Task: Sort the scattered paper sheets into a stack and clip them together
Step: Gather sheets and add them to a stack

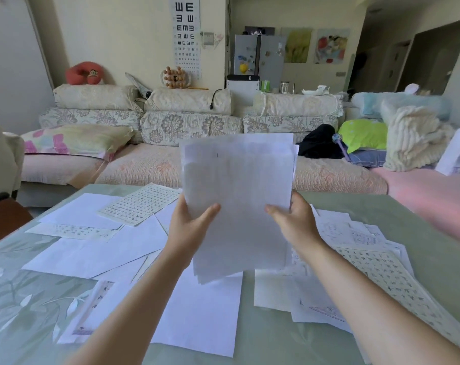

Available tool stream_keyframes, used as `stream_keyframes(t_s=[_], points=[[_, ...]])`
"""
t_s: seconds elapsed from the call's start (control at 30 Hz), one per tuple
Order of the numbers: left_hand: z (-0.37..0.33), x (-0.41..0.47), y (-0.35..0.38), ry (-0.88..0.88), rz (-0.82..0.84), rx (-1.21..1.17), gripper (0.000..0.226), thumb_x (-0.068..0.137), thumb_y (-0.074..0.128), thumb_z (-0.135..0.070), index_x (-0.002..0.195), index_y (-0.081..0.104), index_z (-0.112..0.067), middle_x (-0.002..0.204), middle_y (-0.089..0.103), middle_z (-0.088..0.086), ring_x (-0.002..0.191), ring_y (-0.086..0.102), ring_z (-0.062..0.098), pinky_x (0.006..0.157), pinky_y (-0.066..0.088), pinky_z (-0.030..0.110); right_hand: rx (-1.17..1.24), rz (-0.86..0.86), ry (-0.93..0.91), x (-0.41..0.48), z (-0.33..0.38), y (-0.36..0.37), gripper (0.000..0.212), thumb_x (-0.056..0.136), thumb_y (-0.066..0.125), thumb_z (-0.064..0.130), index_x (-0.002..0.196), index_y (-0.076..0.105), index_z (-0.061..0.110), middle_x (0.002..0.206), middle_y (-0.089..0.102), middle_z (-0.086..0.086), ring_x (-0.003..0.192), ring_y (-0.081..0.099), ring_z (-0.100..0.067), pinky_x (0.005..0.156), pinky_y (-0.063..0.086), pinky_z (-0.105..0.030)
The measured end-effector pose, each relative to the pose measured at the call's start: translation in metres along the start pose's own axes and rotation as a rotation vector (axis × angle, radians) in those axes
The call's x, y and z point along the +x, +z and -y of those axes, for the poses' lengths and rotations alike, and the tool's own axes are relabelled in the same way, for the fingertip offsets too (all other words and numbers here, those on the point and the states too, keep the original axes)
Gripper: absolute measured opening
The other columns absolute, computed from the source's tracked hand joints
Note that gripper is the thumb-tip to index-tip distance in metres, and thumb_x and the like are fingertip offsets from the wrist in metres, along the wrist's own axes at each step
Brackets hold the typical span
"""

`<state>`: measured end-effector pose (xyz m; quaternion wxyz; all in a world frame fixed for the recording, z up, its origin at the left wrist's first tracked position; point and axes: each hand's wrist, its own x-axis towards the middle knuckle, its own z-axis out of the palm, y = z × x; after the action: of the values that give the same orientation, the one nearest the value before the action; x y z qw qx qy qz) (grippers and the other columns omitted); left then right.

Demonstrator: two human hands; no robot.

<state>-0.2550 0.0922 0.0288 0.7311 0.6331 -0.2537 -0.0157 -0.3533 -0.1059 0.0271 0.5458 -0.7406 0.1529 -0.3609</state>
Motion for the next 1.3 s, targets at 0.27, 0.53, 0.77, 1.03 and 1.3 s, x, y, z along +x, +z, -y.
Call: stream_keyframes(t_s=[0.27,0.53,0.77,1.03,1.3], points=[[0.009,0.003,0.010,0.029,-0.029,0.088,0.033,0.083,0.076,-0.018,0.110,0.059,-0.022,0.103,0.072,-0.004,0.095,0.069,0.011,0.082,0.057,0.037,0.005,0.102,0.093,-0.005,-0.022,-0.014,0.037,0.085,0.066,0.005,0.118,0.063,0.022,0.110,0.074,0.006,0.106,0.069,-0.014,0.093,0.053,-0.038],[0.011,0.008,0.014,0.077,-0.066,0.144,0.020,0.089,0.063,-0.009,0.104,0.056,-0.021,0.099,0.068,-0.002,0.092,0.066,0.010,0.079,0.054,0.032,0.000,0.021,0.106,-0.002,-0.023,-0.007,0.027,0.081,0.059,0.018,0.106,0.062,0.028,0.102,0.074,0.004,0.097,0.070,-0.019,0.085,0.053,-0.040],[0.025,0.009,0.014,-0.041,-0.025,0.375,0.024,0.087,0.055,-0.010,0.107,0.049,-0.021,0.097,0.063,-0.002,0.092,0.063,0.019,0.083,0.054,0.047,-0.158,0.082,0.183,-0.004,-0.041,-0.008,0.031,0.082,0.056,0.008,0.107,0.061,0.025,0.098,0.072,0.005,0.093,0.068,-0.018,0.077,0.053,-0.034],[0.009,-0.007,0.058,-0.366,0.382,0.337,0.032,0.077,0.053,-0.017,0.109,0.048,-0.020,0.104,0.065,0.009,0.084,0.068,0.023,0.065,0.055,0.039,-0.130,0.008,0.429,0.001,-0.040,-0.077,0.030,0.075,0.053,0.004,0.103,0.059,0.012,0.102,0.069,-0.017,0.081,0.065,-0.026,0.069,0.048,-0.034],[0.048,-0.042,0.173,-0.486,0.604,0.495,0.024,0.088,0.044,-0.005,0.111,0.045,-0.007,0.094,0.057,0.011,0.069,0.055,0.024,0.052,0.050,0.029,-0.427,-0.028,0.562,-0.020,-0.076,-0.187,0.050,0.077,0.039,0.007,0.123,0.055,0.017,0.094,0.064,-0.005,0.073,0.057,-0.024,0.059,0.041,-0.025]])
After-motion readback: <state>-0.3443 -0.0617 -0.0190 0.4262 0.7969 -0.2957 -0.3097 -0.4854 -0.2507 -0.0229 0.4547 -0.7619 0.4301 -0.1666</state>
